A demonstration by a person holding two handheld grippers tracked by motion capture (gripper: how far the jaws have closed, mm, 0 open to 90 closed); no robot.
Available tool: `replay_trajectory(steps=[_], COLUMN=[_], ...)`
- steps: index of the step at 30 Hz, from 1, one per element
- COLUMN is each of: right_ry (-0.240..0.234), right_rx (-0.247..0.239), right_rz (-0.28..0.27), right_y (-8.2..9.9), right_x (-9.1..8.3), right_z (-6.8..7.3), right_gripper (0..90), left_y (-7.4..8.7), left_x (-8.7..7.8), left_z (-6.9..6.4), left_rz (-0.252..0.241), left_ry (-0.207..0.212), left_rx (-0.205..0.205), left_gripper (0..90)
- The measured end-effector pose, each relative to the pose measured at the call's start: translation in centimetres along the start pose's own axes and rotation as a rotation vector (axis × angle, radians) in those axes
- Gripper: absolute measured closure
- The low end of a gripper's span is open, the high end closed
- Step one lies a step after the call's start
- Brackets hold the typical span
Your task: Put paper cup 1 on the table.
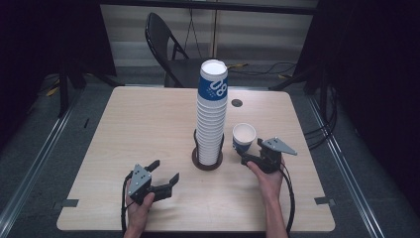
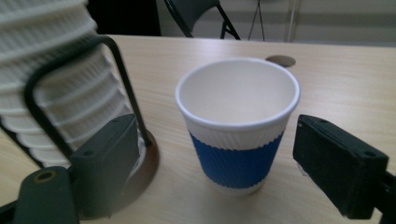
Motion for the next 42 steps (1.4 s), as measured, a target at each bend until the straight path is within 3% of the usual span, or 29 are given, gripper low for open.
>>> replay_trajectory(steps=[3, 6, 17, 29, 42], right_ry=[-0.029, -0.047, -0.167, -0.244, -0.279], right_rx=[-0.007, -0.017, -0.045, -0.073, -0.125], right_rz=[-0.028, -0.041, -0.176, -0.236, -0.293], right_y=[-0.9, -1.6, -7.4, -11.5, -16.5], right_x=[-1.1, -1.6, -4.0, -4.8, -4.7], right_z=[0.5, 0.9, 3.7, 4.9, 6.2], right_gripper=[19.4, 18.2, 18.2, 16.7, 16.7], left_y=[0.0, 0.0, 0.0, 0.0, -0.1], left_x=[0.0, 0.1, -0.2, -0.2, -0.2], left_z=[0.0, -0.1, 0.1, 0.0, 0.0], left_rz=[0.005, 0.003, -0.022, -0.023, -0.029], left_ry=[-0.002, -0.004, -0.008, -0.007, -0.008], left_rx=[0.004, 0.005, -0.009, -0.006, -0.010], left_gripper=[15.9, 15.9, 16.1, 16.1, 16.2])
Point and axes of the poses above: each handheld gripper's, and its own axes: x roughly forward along the jaws, y roughly out of its underside, z roughly to its left, the point moved 6 cm from there along x, roughly forward along the jaws, and after that the axes turned 10 degrees about -x, right-handed, at the moved point
